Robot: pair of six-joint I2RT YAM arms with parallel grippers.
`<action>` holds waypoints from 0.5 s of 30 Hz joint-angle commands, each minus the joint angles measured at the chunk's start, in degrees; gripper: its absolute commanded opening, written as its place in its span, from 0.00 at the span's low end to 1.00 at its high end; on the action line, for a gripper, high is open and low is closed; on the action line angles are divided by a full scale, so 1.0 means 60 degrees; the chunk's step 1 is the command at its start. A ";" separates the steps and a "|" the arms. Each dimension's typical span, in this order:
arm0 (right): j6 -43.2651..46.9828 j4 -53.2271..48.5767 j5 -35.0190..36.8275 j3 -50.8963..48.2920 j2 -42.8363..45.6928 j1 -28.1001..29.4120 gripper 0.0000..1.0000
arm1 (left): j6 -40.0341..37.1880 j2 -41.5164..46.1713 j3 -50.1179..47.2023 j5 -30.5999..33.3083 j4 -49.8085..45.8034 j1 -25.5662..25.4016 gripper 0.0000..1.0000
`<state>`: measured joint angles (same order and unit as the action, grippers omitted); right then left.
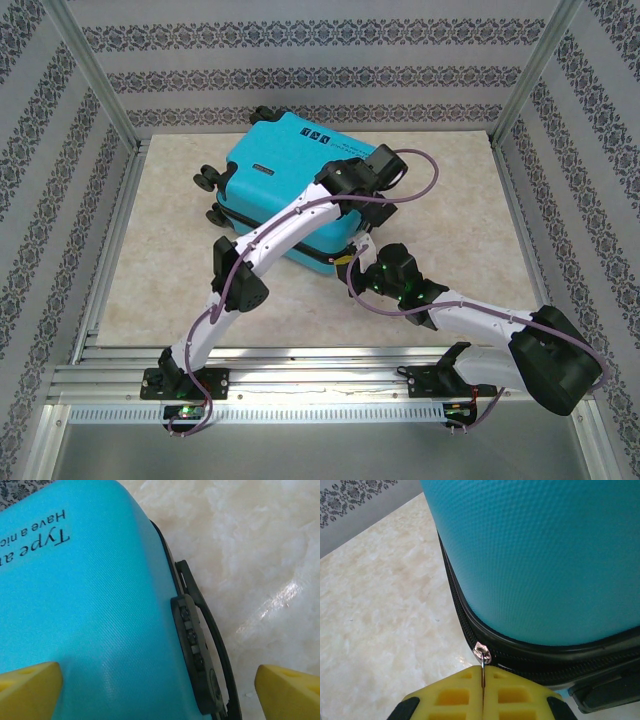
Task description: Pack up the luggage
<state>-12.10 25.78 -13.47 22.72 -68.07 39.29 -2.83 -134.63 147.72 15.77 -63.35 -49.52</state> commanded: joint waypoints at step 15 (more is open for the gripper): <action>-0.0108 0.0073 0.0879 -0.0186 0.0317 0.0137 0.00 | 0.0160 -0.0990 0.0400 0.3468 -0.1749 -0.0482 0.80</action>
<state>-12.23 25.21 -12.21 22.50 -68.01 39.70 -4.05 -139.17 149.62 33.45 -65.52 -53.15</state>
